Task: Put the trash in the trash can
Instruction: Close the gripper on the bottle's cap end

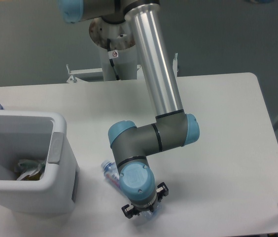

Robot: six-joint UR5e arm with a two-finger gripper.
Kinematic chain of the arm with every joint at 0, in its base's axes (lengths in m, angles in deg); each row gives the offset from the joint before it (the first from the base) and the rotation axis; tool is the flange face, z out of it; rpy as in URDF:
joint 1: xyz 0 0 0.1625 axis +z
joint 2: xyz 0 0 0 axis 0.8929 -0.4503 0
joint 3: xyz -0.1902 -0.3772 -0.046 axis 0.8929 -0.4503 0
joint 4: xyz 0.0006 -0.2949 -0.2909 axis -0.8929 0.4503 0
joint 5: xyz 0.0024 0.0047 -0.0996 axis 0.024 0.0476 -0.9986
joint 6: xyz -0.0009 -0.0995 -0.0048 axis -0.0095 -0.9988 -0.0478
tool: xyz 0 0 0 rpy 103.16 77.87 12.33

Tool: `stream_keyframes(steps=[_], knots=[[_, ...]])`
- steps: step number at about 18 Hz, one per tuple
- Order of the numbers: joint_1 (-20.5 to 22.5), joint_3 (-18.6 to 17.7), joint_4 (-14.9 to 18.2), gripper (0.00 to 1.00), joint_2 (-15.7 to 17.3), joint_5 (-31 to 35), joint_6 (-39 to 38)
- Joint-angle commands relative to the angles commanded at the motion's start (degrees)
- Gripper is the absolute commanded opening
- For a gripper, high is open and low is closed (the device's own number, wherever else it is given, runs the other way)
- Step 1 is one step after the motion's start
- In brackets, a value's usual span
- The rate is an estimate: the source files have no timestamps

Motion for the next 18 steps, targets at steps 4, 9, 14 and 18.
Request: stream_keyframes(steps=[4, 9, 14, 18], knots=[[0.0, 0.5, -0.2, 0.59, 0.3, 0.4, 0.3], [0.0, 0.5, -0.4, 0.53, 1.8, -0.3, 3.2], [0.3, 0.5, -2.5, 0.53, 3.6, -1.0, 6.5], [1.0, 0.5, -4.5, 0.53, 5.2, -2.9, 11.2]])
